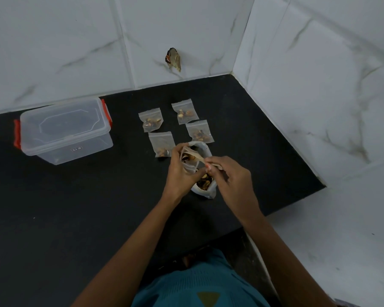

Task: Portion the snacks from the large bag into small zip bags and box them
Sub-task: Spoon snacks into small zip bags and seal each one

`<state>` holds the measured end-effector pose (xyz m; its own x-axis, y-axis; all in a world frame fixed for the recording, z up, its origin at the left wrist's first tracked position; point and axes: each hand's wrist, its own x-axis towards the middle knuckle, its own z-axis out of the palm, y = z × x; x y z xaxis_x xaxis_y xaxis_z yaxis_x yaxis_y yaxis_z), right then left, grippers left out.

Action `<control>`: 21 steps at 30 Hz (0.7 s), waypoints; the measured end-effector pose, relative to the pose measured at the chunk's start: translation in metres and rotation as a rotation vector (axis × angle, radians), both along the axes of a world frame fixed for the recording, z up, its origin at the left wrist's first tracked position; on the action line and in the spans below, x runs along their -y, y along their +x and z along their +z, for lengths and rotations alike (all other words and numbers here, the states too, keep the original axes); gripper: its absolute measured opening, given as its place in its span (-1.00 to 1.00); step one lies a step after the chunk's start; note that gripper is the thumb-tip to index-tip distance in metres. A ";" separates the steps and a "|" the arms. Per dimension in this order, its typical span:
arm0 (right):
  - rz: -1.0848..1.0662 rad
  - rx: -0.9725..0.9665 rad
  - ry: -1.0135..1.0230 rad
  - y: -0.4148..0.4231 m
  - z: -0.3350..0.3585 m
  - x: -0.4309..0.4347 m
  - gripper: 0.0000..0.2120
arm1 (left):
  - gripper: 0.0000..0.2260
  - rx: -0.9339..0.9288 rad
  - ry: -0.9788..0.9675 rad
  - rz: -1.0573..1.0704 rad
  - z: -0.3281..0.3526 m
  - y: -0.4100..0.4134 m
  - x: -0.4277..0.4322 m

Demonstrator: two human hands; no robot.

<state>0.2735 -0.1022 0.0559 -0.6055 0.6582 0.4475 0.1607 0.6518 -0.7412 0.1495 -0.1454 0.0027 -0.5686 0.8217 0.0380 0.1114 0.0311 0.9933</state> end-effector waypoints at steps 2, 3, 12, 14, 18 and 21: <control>0.008 0.001 0.046 0.003 -0.002 -0.002 -0.75 | -0.39 0.001 0.010 0.008 0.001 0.000 0.000; 0.004 -0.007 0.060 0.004 -0.003 -0.002 -0.75 | -0.39 0.002 0.011 0.011 0.001 0.000 0.000; -0.039 -0.064 0.044 0.007 -0.001 -0.004 -0.78 | -0.38 0.037 0.004 0.040 0.000 0.002 -0.003; -0.082 -0.092 -0.037 0.007 0.002 -0.003 -0.81 | -0.38 0.041 0.001 0.046 -0.002 0.001 -0.005; -0.218 -0.207 -0.428 0.008 0.006 -0.006 -0.86 | -0.44 0.040 -0.024 0.056 -0.008 -0.002 -0.004; -0.327 -0.309 -0.611 0.009 0.002 -0.016 -0.85 | -0.48 0.049 -0.061 0.066 -0.013 -0.004 0.000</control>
